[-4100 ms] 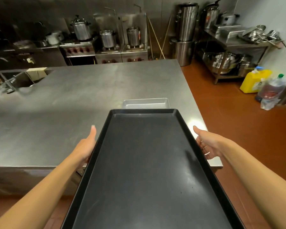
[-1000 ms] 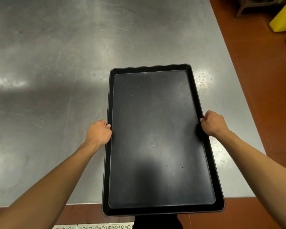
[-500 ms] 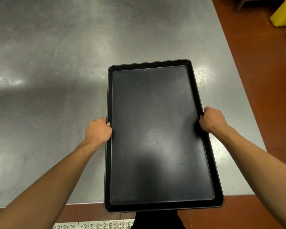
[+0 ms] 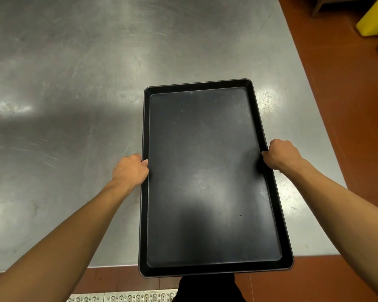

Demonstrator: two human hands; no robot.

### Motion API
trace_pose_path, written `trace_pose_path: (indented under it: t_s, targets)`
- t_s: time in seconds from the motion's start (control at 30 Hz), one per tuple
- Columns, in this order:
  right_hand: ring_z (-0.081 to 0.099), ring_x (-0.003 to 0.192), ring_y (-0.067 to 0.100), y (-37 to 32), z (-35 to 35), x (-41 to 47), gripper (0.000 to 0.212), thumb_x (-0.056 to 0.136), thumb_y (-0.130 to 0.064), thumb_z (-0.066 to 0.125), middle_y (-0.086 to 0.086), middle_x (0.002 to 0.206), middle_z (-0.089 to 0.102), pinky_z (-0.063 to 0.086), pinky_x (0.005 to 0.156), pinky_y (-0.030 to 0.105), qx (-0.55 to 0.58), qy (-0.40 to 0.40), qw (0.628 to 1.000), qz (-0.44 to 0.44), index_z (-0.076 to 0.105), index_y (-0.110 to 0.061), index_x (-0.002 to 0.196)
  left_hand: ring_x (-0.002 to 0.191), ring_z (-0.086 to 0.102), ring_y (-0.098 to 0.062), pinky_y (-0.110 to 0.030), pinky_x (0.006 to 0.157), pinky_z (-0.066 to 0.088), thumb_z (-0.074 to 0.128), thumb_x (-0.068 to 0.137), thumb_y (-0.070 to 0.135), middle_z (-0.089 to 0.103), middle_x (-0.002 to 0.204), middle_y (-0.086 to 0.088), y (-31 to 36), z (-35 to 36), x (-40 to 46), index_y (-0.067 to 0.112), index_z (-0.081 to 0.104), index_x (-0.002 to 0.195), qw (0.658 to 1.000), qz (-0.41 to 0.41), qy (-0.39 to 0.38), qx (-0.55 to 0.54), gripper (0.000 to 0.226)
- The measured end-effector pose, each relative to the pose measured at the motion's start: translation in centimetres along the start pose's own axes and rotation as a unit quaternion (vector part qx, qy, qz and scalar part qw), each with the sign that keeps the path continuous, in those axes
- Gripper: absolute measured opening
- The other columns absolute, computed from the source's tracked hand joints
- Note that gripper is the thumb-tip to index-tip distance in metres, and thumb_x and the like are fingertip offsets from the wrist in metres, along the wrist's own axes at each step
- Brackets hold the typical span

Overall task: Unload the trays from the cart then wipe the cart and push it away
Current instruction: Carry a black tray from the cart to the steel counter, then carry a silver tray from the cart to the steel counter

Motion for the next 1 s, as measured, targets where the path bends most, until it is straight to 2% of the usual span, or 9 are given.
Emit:
trace_pose_path:
  t_s: [0.07, 0.17, 0.33, 0.5, 0.67, 0.73, 0.83, 0.9, 1.0]
  targets:
    - [0.056, 0.085, 0.035, -0.1, -0.6, -0.5, 0.036, 0.103, -0.039, 0.055, 0.02, 0.102, 0.062, 0.043, 0.072, 0.034, 0.007, 0.01, 1.0, 0.004, 0.055, -0.003, 0.102, 0.088, 0.06, -0.031, -0.038, 0.075, 0.05, 0.044, 0.104, 0.05, 0.062, 0.093, -0.01, 0.2, -0.8, -0.2, 0.008, 0.062, 0.103, 1.0, -0.008, 0.006, 0.016, 0.046]
    - [0.061, 0.103, 0.04, -0.6, -1.7, -1.3, 0.056, 0.103, -0.052, 0.047, 0.023, 0.118, 0.061, 0.044, 0.076, 0.037, 0.055, 0.034, 0.998, -0.004, 0.053, 0.0, 0.122, 0.101, 0.063, -0.038, -0.04, 0.081, 0.051, 0.044, 0.102, 0.057, 0.067, 0.103, -0.015, 0.6, -2.7, -0.6, 0.007, 0.062, 0.106, 1.0, -0.011, 0.025, -0.002, 0.053]
    - [0.057, 0.122, 0.038, -3.9, -6.3, -4.6, 0.069, 0.103, -0.06, 0.04, 0.021, 0.137, 0.057, 0.045, 0.09, 0.04, 0.151, 0.045, 0.984, -0.077, 0.048, -0.002, 0.14, 0.123, 0.059, -0.039, -0.043, 0.1, 0.047, 0.043, 0.099, 0.064, 0.063, 0.134, -0.018, 1.6, -8.2, -1.7, 0.006, 0.056, 0.136, 0.99, 0.031, 0.059, -0.121, 0.07]
    - [0.056, 0.116, 0.024, -8.8, -13.6, -10.5, 0.065, 0.102, -0.062, 0.039, 0.007, 0.136, 0.061, 0.038, 0.089, 0.033, 0.269, 0.078, 0.943, -0.18, 0.052, -0.012, 0.142, 0.127, 0.058, -0.026, -0.036, 0.105, 0.042, 0.045, 0.099, 0.063, 0.063, 0.138, -0.007, 3.4, -17.3, -4.9, 0.012, 0.059, 0.136, 0.95, 0.111, 0.123, -0.265, 0.065]
    - [0.053, 0.118, 0.008, -14.8, -21.4, -18.2, 0.054, 0.103, -0.06, 0.04, -0.012, 0.13, 0.057, 0.039, 0.096, 0.027, 0.39, 0.112, 0.856, -0.319, 0.052, -0.025, 0.142, 0.106, 0.06, -0.004, -0.024, 0.092, 0.042, 0.049, 0.1, 0.056, 0.065, 0.112, 0.015, 3.1, -27.6, -11.6, 0.025, 0.064, 0.121, 0.862, 0.19, 0.224, -0.412, 0.04]
    - [0.055, 0.122, 0.007, -17.5, -24.4, -21.1, 0.059, 0.098, -0.066, 0.041, -0.014, 0.13, 0.059, 0.045, 0.105, 0.034, 0.425, 0.115, 0.815, -0.377, 0.054, -0.027, 0.14, 0.095, 0.059, 0.005, -0.023, 0.089, 0.044, 0.05, 0.098, 0.058, 0.065, 0.101, 0.02, 1.8, -31.5, -14.9, 0.029, 0.063, 0.115, 0.823, 0.216, 0.268, -0.452, 0.036]
    - [0.054, 0.129, 0.007, -21.8, -29.0, -25.8, 0.073, 0.088, -0.075, 0.037, -0.012, 0.138, 0.059, 0.042, 0.114, 0.044, 0.447, 0.113, 0.75, -0.474, 0.053, -0.028, 0.142, 0.11, 0.06, 0.003, -0.02, 0.093, 0.043, 0.045, 0.086, 0.068, 0.066, 0.119, 0.018, -1.6, -37.0, -20.8, 0.029, 0.061, 0.127, 0.781, 0.231, 0.344, -0.467, 0.059]
    - [0.055, 0.13, 0.009, -24.9, -31.5, -29.7, 0.071, 0.088, -0.077, 0.038, -0.01, 0.139, 0.058, 0.043, 0.112, 0.047, 0.463, 0.086, 0.697, -0.541, 0.054, -0.032, 0.14, 0.122, 0.058, -0.004, -0.027, 0.103, 0.044, 0.043, 0.085, 0.069, 0.064, 0.131, 0.01, -4.4, -40.2, -25.5, 0.025, 0.058, 0.135, 0.755, 0.226, 0.406, -0.463, 0.068]
    - [0.057, 0.129, 0.012, -29.3, -34.0, -36.4, 0.064, 0.09, -0.078, 0.041, -0.005, 0.142, 0.057, 0.045, 0.11, 0.049, 0.477, 0.007, 0.617, -0.626, 0.053, -0.037, 0.138, 0.127, 0.058, -0.01, -0.043, 0.113, 0.043, 0.042, 0.087, 0.067, 0.063, 0.134, 0.007, -8.6, -43.5, -33.3, 0.034, 0.058, 0.129, 0.717, 0.206, 0.486, -0.455, 0.056]
Point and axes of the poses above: each hand's wrist, its own x-axis towards the middle knuckle, its own z-axis out of the palm, y = z × x, the point moved 6 cm from there along x, towards the middle knuckle
